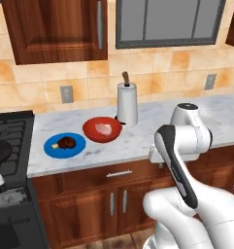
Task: Place one of the steaks on the plate and the other in the bowl. Then place the bowl in the fridge.
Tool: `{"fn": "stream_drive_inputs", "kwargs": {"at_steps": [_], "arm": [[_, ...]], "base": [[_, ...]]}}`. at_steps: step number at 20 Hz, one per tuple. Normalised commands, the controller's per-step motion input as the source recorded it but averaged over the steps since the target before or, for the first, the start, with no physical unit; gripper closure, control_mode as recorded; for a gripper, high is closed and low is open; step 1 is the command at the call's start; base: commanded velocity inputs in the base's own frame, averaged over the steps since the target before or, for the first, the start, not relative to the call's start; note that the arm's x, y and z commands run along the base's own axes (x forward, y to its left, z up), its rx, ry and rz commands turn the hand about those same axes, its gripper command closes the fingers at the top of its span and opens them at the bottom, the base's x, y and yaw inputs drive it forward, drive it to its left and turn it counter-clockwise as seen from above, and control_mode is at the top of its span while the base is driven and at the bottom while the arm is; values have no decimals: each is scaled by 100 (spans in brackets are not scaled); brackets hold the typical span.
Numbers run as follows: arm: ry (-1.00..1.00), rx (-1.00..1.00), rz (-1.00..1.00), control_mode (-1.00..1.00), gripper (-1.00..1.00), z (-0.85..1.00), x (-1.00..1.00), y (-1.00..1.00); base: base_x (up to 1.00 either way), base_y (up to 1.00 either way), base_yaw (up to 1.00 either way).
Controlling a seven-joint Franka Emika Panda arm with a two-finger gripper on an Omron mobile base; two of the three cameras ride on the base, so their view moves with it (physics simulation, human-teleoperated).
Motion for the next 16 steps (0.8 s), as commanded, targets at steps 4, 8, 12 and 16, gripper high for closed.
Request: {"fn": "stream_drive_inputs", "kwargs": {"at_steps": [4,8,12,16], "arm": [[0,0,0,100,-100,0,0,0],[0,0,0,100,-100,0,0,0],[0,0,0,100,-100,0,0,0],[-9,1,-4,-100,-100,-7,14,18]], "base": [[88,12,0],[43,27,-3],[19,36,-6],[0,0,0]]}}
